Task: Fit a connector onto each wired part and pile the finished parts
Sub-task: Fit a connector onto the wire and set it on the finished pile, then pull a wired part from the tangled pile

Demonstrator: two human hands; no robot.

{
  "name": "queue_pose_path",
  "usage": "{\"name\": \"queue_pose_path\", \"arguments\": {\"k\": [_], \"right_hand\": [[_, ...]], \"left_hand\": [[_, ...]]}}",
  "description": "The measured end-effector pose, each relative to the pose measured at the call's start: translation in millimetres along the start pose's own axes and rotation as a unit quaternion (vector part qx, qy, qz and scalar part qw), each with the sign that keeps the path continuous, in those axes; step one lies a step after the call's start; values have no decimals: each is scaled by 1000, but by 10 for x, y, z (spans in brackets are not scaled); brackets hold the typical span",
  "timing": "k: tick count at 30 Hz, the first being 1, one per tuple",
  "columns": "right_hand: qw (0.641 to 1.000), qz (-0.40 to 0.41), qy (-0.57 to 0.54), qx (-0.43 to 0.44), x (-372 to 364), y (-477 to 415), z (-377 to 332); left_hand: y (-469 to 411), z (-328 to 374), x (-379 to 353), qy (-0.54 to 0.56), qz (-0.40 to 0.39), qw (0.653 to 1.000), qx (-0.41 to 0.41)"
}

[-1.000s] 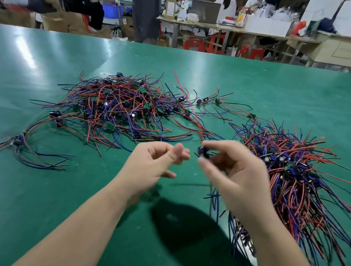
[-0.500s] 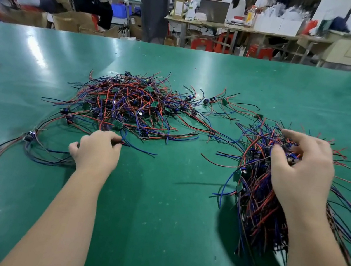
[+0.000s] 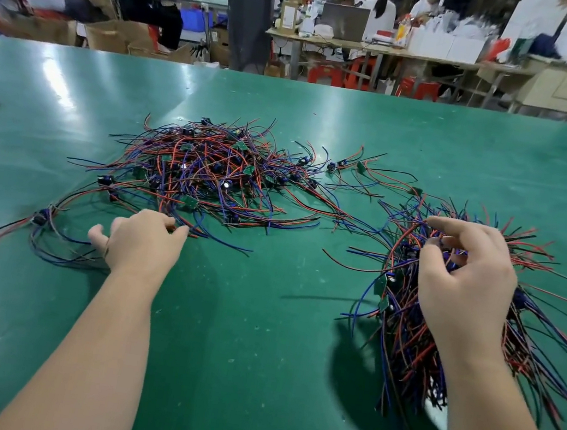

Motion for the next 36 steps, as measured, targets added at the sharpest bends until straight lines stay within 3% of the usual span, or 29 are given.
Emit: {"name": "queue_pose_path", "arguments": {"k": [7, 19, 24, 33, 36], "right_hand": [[1000, -8, -13, 0, -39, 48, -27], [999, -1, -17, 36, -32, 71, -110], [999, -8, -26, 39, -66, 82, -126], [999, -11, -37, 33, -87, 107, -127], [999, -8, -40, 32, -78, 105, -113]], "left_hand": [[1, -180, 82, -10, 28, 996, 78], [-13, -158, 281, 106, 117, 987, 32], [-10, -277, 102, -39, 26, 995, 87], [-48, -306, 77, -10, 20, 996, 89], [-43, -186, 93, 10, 32, 998, 57]]}}
Point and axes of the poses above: each hand's wrist, its own y-axis away from the middle knuckle, its own x-axis out of the back of the hand, z = x × y, the point moved 10 cm from there along -y, towards the middle knuckle, and after that the axes turned 3 degrees about z, right-handed, at the moved point
